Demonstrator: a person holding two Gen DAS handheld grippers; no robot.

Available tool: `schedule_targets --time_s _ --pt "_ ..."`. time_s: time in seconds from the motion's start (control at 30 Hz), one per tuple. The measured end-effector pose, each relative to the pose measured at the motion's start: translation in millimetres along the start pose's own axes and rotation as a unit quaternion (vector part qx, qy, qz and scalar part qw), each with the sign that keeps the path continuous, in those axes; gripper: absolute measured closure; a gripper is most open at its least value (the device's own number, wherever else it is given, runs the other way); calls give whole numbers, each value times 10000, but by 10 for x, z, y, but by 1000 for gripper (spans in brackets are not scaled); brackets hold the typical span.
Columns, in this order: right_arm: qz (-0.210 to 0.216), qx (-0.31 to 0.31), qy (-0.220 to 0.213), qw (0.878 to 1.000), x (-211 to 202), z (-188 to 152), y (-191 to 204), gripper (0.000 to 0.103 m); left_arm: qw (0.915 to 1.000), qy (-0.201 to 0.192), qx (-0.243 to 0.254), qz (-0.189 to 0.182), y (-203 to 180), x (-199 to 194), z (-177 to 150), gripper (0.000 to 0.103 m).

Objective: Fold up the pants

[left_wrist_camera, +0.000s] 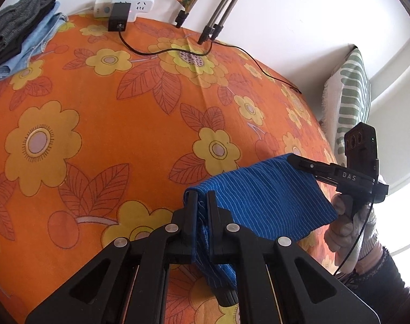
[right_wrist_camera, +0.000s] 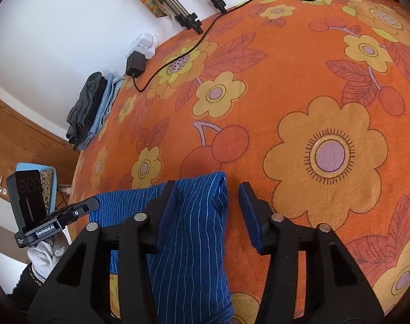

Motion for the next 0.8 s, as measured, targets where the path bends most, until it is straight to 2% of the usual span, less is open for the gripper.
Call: schedule_targets --time_s 0.07,0.13,0.2,0.27,0.47,0.6,0.63,0.67,0.8 --pt "63 -62 30 10000 22 -14 16 62 10000 54 -19 -52 -3 -5 -17 96" --pt "41 -155 26 9999 29 -18 27 65 9999 92 -90 -30 24 -13 -42 87" --pt "102 -212 67 9997 46 -23 42 69 9997 148 -179 -51 49 -10 -70 73" --pt "143 -202 71 9997 56 -21 38 72 9995 179 -241 -3 78 14 -102 71" --pt "173 -200 61 9996 63 -10 35 74 9992 278 -275 24 75 140 -172 71" --pt "220 -184 80 9996 72 -20 29 82 9997 168 -118 95 29 177 -161 72" --pt "187 -218 78 9996 73 -21 37 84 9998 132 -75 150 23 188 -152 76" --pt "171 -259 92 9995 79 -26 50 85 9997 137 -57 206 30 205 -152 90" --pt "41 -420 34 9991 56 -22 103 89 9994 31 100 322 4 198 -156 95"
Point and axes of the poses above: each gripper's, at about its wrist camera, not at the fingertips, and x roughly the way its jaws point, y to its left, z to its top, the point moved 9 cm from there along x, roughly the way its jaws point, and after that the axes turned 12 degrees about -x, right-handed, at the moved point
